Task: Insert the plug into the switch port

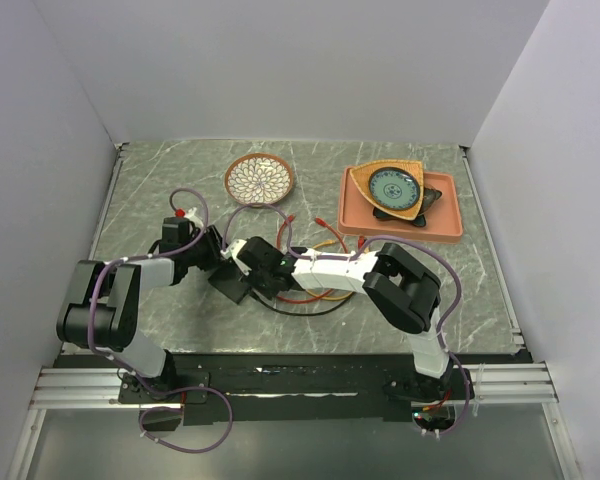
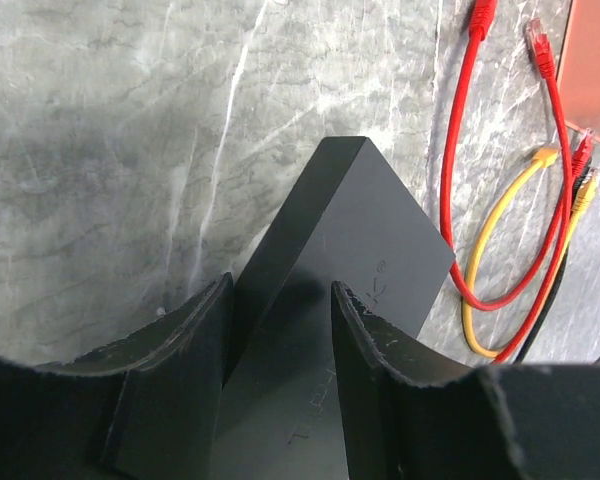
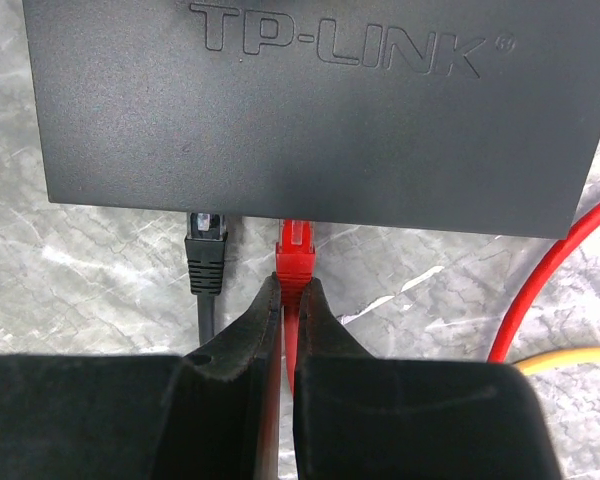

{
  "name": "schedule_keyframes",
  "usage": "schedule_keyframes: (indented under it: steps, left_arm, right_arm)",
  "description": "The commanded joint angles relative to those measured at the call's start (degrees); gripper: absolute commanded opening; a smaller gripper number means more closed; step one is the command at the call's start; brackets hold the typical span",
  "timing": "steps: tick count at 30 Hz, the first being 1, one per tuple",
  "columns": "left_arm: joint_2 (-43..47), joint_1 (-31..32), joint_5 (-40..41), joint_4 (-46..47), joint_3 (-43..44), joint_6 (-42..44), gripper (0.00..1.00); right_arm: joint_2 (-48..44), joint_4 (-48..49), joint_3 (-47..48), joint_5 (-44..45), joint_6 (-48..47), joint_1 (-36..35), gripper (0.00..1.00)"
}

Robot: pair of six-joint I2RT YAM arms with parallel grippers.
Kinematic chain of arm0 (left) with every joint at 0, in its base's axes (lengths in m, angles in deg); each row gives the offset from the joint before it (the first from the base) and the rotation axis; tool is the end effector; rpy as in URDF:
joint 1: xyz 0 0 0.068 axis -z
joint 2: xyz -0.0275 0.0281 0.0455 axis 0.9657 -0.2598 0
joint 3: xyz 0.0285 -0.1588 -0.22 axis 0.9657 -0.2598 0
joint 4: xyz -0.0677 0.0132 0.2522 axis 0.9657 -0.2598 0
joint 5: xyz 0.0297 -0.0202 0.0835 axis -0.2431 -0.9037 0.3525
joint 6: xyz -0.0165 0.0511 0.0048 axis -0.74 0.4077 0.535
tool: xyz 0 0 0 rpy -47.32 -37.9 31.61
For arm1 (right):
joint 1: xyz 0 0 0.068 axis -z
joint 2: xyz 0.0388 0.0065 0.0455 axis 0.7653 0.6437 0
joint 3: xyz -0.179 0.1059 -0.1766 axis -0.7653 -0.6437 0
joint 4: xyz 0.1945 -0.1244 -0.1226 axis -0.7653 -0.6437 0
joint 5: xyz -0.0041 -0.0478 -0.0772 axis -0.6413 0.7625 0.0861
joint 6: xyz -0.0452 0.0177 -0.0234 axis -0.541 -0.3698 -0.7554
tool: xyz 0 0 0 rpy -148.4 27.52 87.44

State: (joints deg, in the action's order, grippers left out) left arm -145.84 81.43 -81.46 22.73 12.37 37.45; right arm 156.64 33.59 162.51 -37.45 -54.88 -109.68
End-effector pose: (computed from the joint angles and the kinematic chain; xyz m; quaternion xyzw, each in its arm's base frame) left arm 0.2794 -0.0477 0.1375 -0.1188 0.8844 -0.3330 0.3047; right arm 0.2154 0.3652 0.1638 -0.4861 0.8215 0.1184 0.2733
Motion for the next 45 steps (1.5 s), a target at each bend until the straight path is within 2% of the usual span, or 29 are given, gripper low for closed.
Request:
schedule_keyframes:
  steps: [1, 17, 27, 35, 39, 40, 45]
  left_arm:
    - [2.04, 5.11, -9.45, -5.16, -1.72, -3.07, 0.47]
    - [5.21, 8.72, -10.76, -6.74, -2.69, -3.77, 0.40]
    - [2.14, 9.87, -10.68, -5.08, -4.45, -5.62, 0.38]
    - [1.95, 9.78, -4.35, -6.30, -3.83, -5.97, 0.44]
    - [3.80, 9.08, 0.39, -7.62, -3.40, -6.67, 0.52]
    - [3.89, 8.82, 1.09, -8.49, -3.13, -6.76, 0.53]
    - [4.07, 6.27, 5.31, -12.01, -0.50, -5.88, 0.62]
  right_arm:
    - [0.82, 13.58, 5.80, -0.61, 0.39, 0.16, 0.00]
    - [0.02, 18.24, 7.56, -2.98, 1.10, 1.30, 0.00]
    - [0.11, 19.65, 9.58, -4.91, 0.48, 1.65, 0.00]
    - [-0.32, 18.77, 7.04, -3.60, 0.13, 1.74, 0.00]
    - [-0.76, 16.57, 4.76, -1.75, -0.31, 1.65, 0.01]
    - [-1.03, 15.96, 4.23, -1.49, -0.40, 1.65, 0.08]
    - [-3.31, 13.41, 1.33, -1.84, -0.66, 1.65, 0.21]
